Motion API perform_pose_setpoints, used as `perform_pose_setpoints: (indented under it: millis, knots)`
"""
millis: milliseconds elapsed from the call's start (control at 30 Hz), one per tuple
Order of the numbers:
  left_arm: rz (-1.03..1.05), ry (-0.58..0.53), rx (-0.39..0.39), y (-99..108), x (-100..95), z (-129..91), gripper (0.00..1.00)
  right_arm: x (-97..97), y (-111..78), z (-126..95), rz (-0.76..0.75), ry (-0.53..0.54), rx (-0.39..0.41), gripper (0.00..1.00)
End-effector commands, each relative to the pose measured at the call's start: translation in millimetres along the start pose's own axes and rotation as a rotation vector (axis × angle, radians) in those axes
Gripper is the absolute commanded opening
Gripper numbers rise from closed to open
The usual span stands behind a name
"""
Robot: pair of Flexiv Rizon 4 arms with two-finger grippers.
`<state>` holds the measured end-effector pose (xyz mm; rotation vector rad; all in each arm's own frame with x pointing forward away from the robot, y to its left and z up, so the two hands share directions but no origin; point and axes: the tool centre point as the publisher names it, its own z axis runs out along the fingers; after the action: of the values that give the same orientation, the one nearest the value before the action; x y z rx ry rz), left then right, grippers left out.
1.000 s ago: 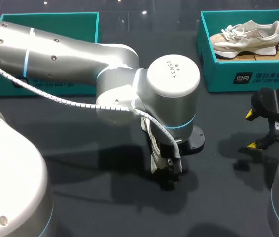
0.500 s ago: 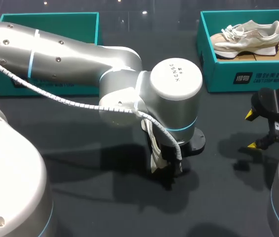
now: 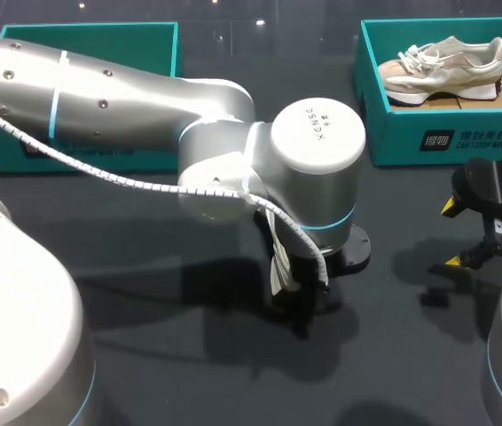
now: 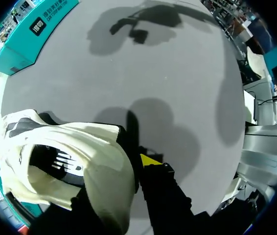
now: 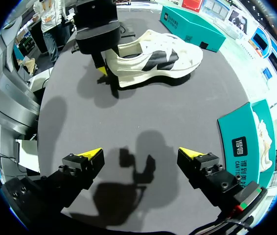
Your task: Take the shoe out of the shoebox, open the shoe tongue, remove and reinsert the insole, then place the shoe into the shoebox
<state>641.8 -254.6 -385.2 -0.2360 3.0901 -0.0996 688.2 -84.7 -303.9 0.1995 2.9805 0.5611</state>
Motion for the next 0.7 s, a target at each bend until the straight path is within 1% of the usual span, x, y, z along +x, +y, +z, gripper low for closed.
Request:
perform_pose_setpoints:
  millis: [33, 100, 133, 167, 233, 333, 433, 667, 700]
  knots:
    - [0.030, 0.008, -0.009, 5, -12.2, -34, 0.00, 1.9, -0.2, -1, 0.000, -0.003, 0.002, 1.00]
    - [0.046, 0.015, -0.009, 6, -21.5, -49, 0.00, 1.9, -0.2, -1, 0.000, -0.003, 0.002, 1.00]
    - [0.060, 0.024, -0.022, 6, -26.9, -59, 0.00, 1.9, -0.2, -1, 0.000, -0.003, 0.002, 1.00]
    - [0.056, 0.015, -0.014, 8, -31.4, -68, 0.00, 1.9, -0.2, -1, 0.000, -0.003, 0.002, 1.00]
    - [0.064, 0.008, -0.021, 11, -43.7, -90, 0.00, 1.9, -0.2, -1, 0.000, -0.003, 0.002, 1.00]
    - [0.062, -0.009, -0.025, 17, -58.6, -114, 0.00, 1.9, -0.2, -1, 0.000, -0.003, 0.002, 1.00]
    - [0.042, -0.031, -0.028, 22, -73.7, -130, 0.00, 1.9, -0.2, -1, 0.000, -0.003, 0.002, 1.00]
    - [0.015, -0.010, -0.046, 29, -115.9, -166, 0.00, 1.9, -0.2, -1, 0.000, -0.003, 0.002, 1.00]
    - [0.010, -0.015, -0.056, 29, -118.4, -169, 0.00, 1.9, -0.2, -1, 0.000, -0.003, 0.002, 1.00]
